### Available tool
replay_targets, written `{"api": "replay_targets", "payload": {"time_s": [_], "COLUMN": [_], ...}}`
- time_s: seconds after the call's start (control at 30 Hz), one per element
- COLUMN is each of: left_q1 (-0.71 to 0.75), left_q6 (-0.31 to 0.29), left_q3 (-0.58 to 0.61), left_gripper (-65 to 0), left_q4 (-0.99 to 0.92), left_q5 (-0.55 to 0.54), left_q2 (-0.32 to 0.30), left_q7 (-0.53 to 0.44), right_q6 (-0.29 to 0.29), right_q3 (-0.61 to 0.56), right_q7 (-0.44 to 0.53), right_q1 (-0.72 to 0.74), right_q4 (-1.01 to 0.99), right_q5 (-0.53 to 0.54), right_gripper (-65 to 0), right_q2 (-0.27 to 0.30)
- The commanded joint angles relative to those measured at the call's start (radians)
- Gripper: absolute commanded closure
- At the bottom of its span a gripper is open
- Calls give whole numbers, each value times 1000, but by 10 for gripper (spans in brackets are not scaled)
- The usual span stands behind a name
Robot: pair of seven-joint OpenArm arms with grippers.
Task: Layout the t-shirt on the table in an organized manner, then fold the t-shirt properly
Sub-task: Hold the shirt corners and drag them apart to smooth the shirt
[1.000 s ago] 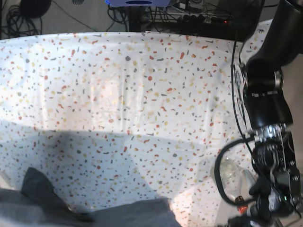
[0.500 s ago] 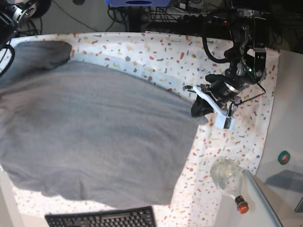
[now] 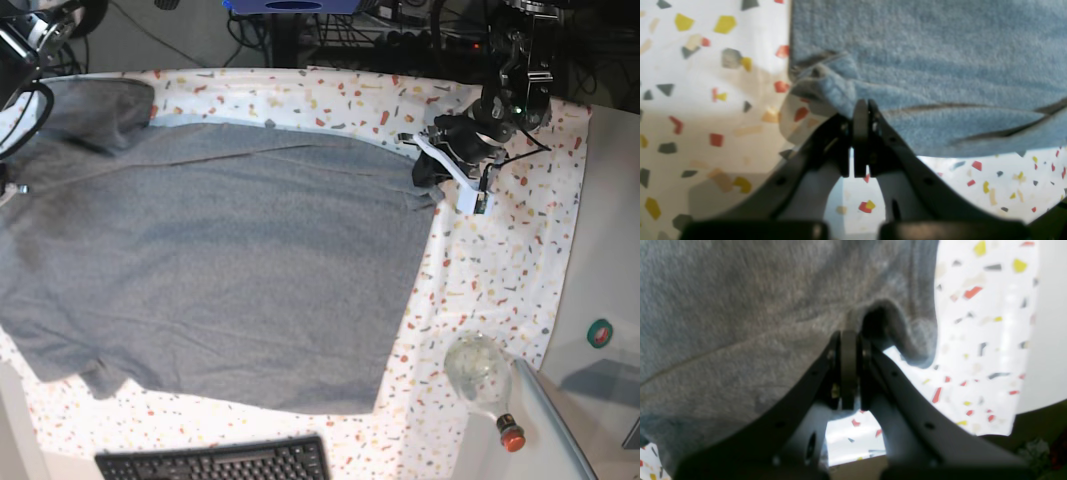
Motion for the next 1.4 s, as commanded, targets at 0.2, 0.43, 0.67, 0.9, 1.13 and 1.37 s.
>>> {"api": "replay_targets", "payload": {"time_s": [0.2,0.43,0.67,0.9,1.13,1.37], "left_q1": [-12,-6,-6,-10,-12,-12], "left_q6": [-2,-2,-2,-2,-2,-2], "left_q3": [1,1,1,-2,-8,-9], "left_gripper": [0,0,0,0,0,0], "left_q4": [14,23,25,25,25,26], "left_q5": [-7,-7,-7,-7,-7,-7], "left_q2": [-7,-9,-9,-9,-10,-10], "left_q7": [-22,-22,-22,-22,-22,-22], "right_q6": [-5,3,1,1,1,0], "right_q3": [10,13,84,81,79,-25], "right_q7": [10,-44,-64,7,35,35], "right_q1": [22,-4,-270,-371,-322,-317], "right_q4": [-9,119,628,498,306,266], "right_q5": [2,10,65,66,66,66], "right_gripper": [0,-312,-386,-384,-384,-383], "right_q2": [22,11,-141,-201,-176,-176]}}
